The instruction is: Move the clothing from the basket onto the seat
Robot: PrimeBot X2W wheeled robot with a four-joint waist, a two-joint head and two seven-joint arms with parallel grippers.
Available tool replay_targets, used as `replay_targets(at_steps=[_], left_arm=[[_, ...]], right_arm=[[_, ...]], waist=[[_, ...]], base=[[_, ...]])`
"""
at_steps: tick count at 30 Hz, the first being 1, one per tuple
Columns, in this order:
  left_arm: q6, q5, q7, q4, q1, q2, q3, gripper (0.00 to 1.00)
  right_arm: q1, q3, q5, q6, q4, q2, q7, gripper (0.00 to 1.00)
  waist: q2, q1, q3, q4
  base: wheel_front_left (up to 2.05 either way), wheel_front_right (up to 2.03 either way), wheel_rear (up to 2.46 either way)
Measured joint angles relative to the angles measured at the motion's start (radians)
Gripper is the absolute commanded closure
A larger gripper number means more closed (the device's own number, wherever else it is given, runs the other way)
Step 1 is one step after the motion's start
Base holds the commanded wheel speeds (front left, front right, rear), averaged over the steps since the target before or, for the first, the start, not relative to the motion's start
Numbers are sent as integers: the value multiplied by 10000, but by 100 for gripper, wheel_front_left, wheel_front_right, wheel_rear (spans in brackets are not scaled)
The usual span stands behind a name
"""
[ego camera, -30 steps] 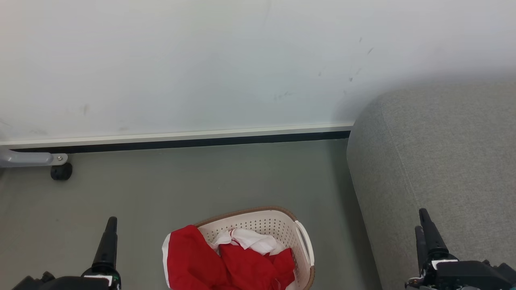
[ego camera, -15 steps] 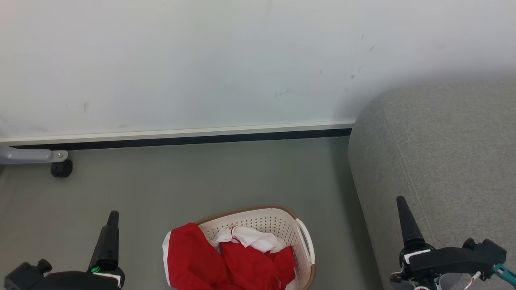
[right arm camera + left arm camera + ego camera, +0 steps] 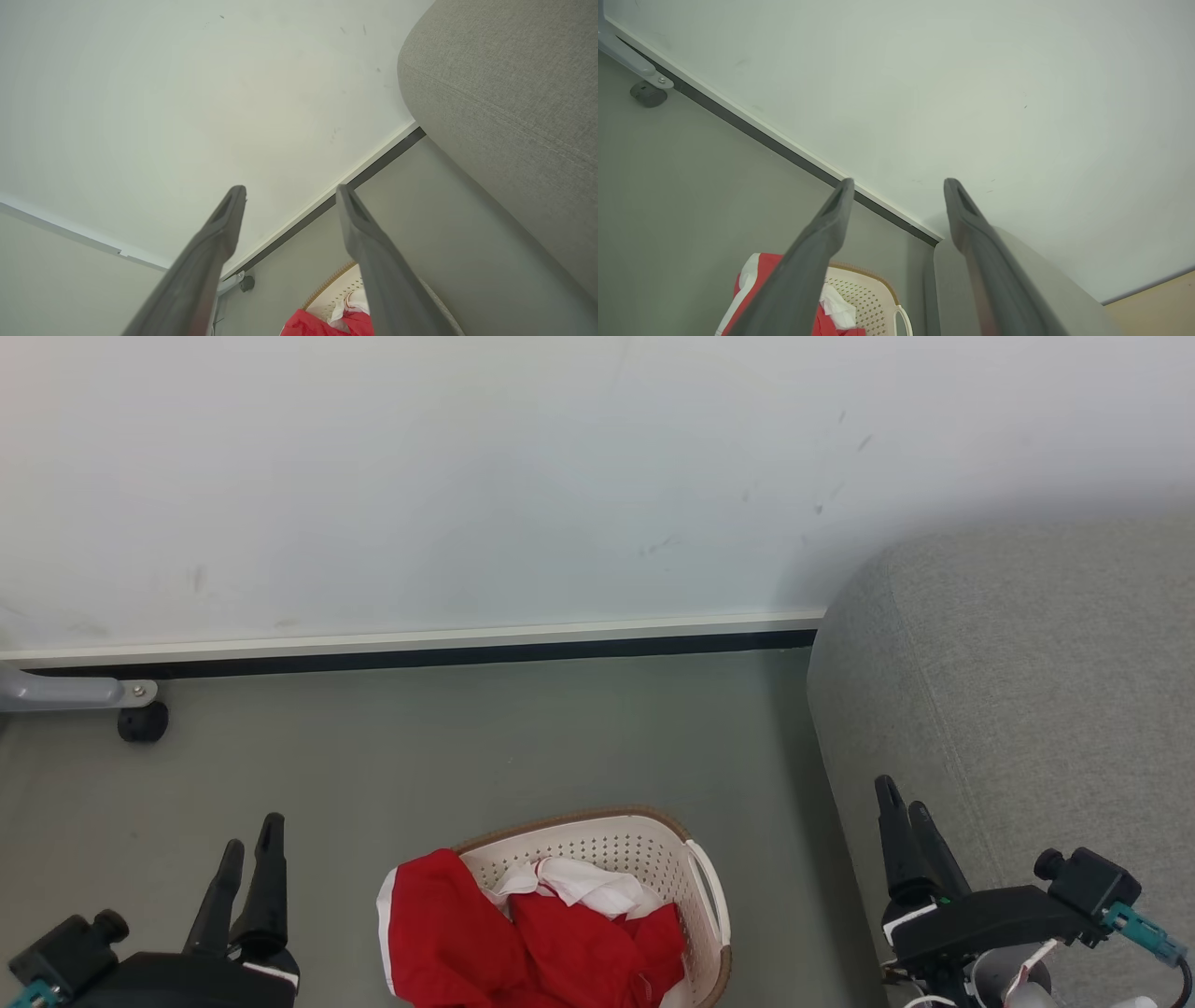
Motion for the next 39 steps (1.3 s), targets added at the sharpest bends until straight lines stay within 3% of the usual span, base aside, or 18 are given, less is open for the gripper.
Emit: replay_targets(at_steps=[39], left_arm=[[84,4472,-1402,-420,-92,525,-418,0]], right_arm=[[-422,1714,-4867,-961,-508,-146,-1371,0]], waist=[[0,0,-70,88]], base=[[0,0,0]])
